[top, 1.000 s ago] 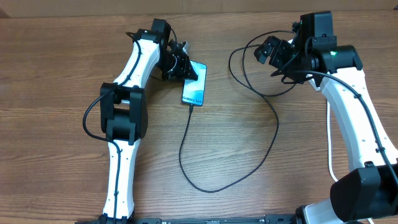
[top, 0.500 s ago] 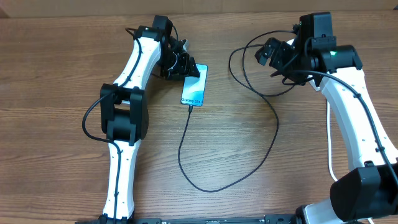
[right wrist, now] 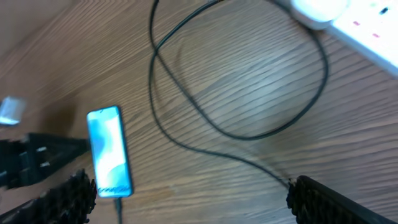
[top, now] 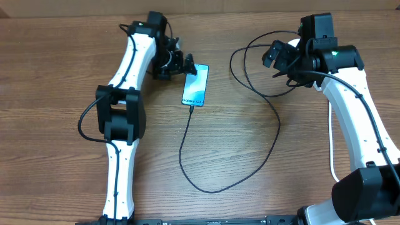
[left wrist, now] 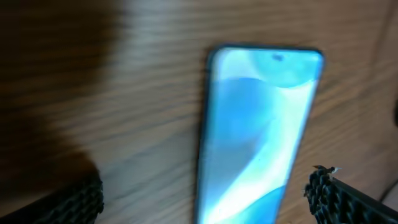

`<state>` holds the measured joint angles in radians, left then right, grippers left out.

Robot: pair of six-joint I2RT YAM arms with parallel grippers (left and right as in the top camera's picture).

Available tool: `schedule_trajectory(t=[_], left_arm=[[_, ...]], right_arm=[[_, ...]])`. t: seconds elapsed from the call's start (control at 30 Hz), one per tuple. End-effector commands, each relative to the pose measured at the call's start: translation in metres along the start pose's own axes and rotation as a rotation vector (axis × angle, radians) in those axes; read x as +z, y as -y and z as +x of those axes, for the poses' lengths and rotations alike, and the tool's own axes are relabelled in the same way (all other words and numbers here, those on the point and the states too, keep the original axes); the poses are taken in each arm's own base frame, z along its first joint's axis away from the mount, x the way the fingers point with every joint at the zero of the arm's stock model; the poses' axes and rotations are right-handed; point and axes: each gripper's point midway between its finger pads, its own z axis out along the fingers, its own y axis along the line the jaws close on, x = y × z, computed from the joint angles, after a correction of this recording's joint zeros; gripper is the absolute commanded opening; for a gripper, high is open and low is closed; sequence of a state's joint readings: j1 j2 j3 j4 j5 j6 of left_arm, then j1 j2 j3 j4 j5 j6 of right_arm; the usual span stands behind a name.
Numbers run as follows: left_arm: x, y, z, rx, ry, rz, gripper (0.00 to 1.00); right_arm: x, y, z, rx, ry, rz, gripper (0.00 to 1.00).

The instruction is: Plug charger to phone and switch on socket

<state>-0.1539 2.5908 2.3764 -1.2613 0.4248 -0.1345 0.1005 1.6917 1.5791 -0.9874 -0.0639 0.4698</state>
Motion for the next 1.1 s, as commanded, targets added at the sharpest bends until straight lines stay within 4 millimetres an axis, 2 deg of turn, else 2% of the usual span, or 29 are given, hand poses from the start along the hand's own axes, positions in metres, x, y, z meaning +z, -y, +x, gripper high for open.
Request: schedule_trajectory(t=[0.0,0.13,0.23,0.3,0.37,0.47,0.53,0.73,0.8,0.93,1.07], left_arm=[[-0.042,-0.013,-0.028,-0.009,0.115,-0.035,1.00],[-0.110,-0.005,-0.050,0.012,0.267,-0.026,1.00],[-0.155,0.000,-0.059,0.031,0.372,-0.023,1.00],[-0.175,0.000,-0.061,0.036,0.416,-0.023,1.00],[-0.186,0.000,-0.060,0.034,0.435,-0.024,1.00],[-0.190,-0.005,-0.060,0.025,0.437,-0.027,1.00],[-0.187,-0.006,-0.059,0.020,0.427,-0.028,1.00],[-0.185,-0.006,-0.058,0.020,0.421,-0.028,1.00],[-0.185,-0.006,-0.058,0.020,0.421,-0.028,1.00],[-0.185,-0.006,-0.058,0.020,0.421,-0.028,1.00],[-0.185,-0.006,-0.058,0.020,0.421,-0.028,1.00]], right_arm=[[-0.006,0.014,-0.023,-0.007,0.102,0.100,1.00],[-0.015,0.039,-0.057,0.020,0.263,0.227,1.00],[-0.027,0.067,-0.086,0.070,0.387,0.330,1.00],[-0.032,0.088,-0.101,0.109,0.438,0.379,1.00],[-0.030,0.110,-0.114,0.156,0.461,0.399,1.00],[-0.009,0.137,-0.128,0.213,0.444,0.377,1.00],[0.019,0.149,-0.131,0.239,0.392,0.312,1.00],[0.083,0.185,-0.116,0.295,0.252,0.287,1.00],[0.101,0.192,-0.109,0.302,0.213,0.284,1.00],[0.126,0.197,-0.100,0.307,0.172,0.280,1.00],[0.133,0.198,-0.104,0.321,0.189,0.272,1.00]])
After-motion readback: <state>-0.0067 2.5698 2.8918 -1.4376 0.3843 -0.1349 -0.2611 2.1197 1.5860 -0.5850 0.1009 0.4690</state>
